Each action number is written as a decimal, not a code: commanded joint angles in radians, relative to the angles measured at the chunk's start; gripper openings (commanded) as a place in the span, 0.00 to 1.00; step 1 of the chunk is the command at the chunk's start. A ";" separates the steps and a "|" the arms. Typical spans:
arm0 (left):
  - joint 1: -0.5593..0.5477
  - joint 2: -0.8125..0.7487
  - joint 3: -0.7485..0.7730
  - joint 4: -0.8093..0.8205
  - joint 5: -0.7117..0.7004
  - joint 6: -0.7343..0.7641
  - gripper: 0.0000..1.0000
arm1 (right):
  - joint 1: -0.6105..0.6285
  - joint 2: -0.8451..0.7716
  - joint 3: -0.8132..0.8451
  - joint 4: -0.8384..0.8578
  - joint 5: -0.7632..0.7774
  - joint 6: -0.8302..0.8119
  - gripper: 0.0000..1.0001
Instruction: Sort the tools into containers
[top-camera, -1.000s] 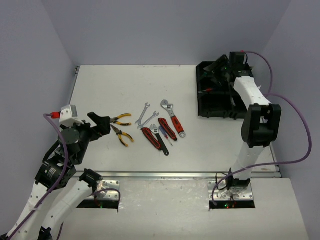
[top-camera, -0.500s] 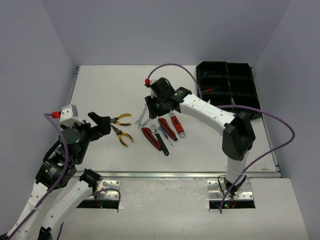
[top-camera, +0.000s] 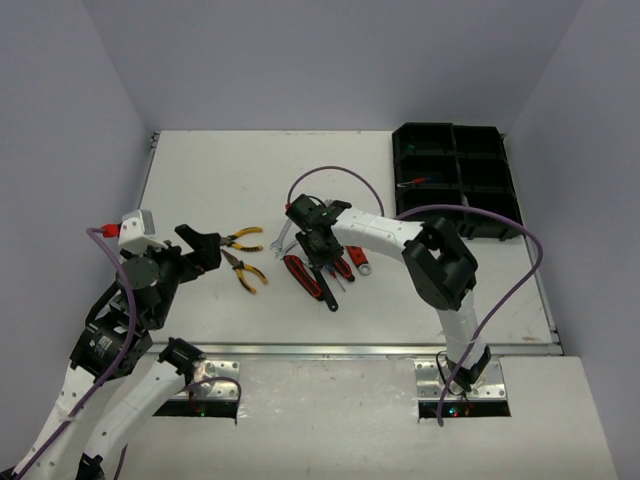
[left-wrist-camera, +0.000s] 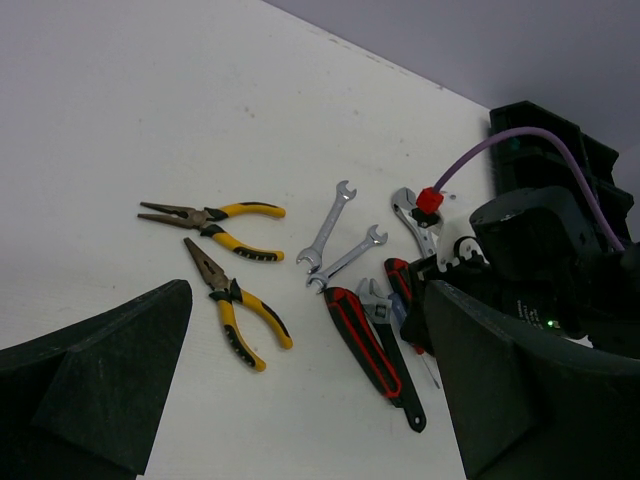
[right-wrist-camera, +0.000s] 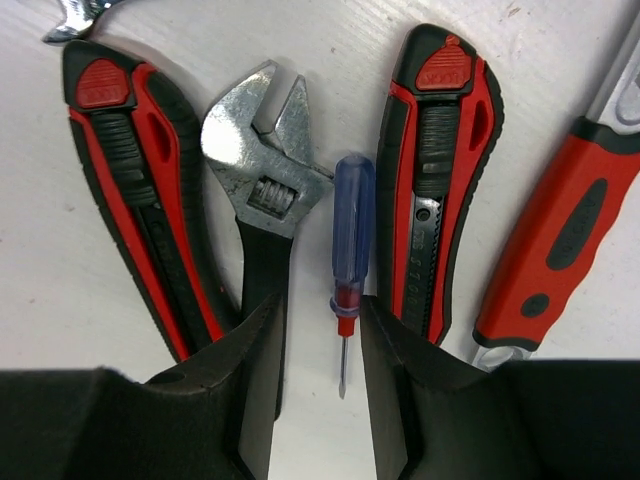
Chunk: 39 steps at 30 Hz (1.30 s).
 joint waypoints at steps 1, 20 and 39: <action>0.012 -0.007 -0.002 0.043 0.002 0.005 1.00 | -0.002 0.046 0.001 0.013 0.047 -0.007 0.37; 0.012 -0.012 -0.003 0.046 0.005 0.006 1.00 | -0.019 -0.021 -0.016 0.022 0.047 0.028 0.00; 0.012 -0.033 -0.004 0.041 -0.007 0.000 1.00 | -0.782 -0.245 -0.046 0.384 -0.186 0.773 0.00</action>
